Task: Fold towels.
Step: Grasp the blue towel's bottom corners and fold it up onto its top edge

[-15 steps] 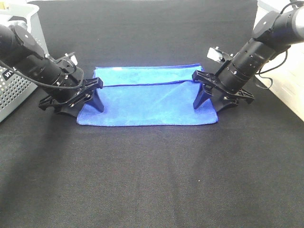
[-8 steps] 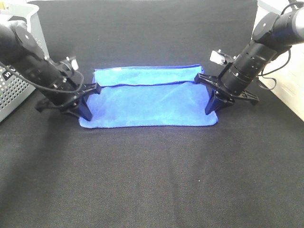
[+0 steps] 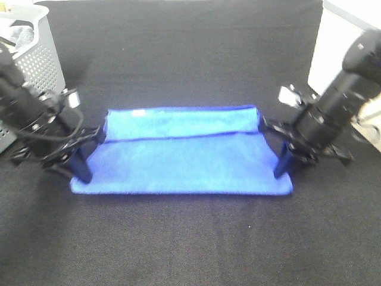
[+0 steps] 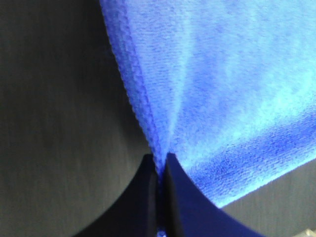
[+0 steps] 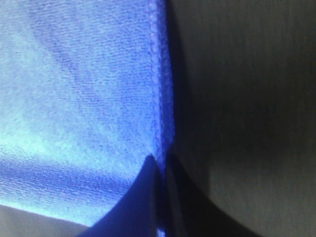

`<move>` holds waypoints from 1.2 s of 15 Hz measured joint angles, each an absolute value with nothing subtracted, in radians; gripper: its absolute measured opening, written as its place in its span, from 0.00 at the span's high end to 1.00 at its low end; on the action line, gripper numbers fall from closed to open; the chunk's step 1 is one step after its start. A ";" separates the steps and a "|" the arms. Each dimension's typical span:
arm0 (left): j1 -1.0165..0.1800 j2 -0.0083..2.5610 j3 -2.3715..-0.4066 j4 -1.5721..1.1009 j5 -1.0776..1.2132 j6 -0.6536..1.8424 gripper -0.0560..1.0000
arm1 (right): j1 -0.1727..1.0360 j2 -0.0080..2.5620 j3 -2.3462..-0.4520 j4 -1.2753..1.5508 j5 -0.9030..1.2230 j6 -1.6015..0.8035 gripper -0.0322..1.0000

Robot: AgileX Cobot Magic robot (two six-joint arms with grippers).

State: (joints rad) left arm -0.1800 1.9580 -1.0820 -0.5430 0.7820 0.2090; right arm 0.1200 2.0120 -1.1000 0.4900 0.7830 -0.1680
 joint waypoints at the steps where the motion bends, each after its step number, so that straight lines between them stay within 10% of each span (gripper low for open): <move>1: -0.180 1.933 -1.049 -0.542 0.779 0.209 0.94 | 0.120 1.990 -1.062 0.502 0.775 -0.180 0.97; 18: -0.180 2.136 -1.514 -0.445 0.704 0.115 0.94 | 0.120 2.239 -1.610 0.465 0.822 -0.219 0.97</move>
State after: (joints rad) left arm -0.1800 2.1360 -1.5140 -0.4450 0.7040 0.1150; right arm 0.1200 2.2390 -1.6100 0.4650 0.8220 -0.2190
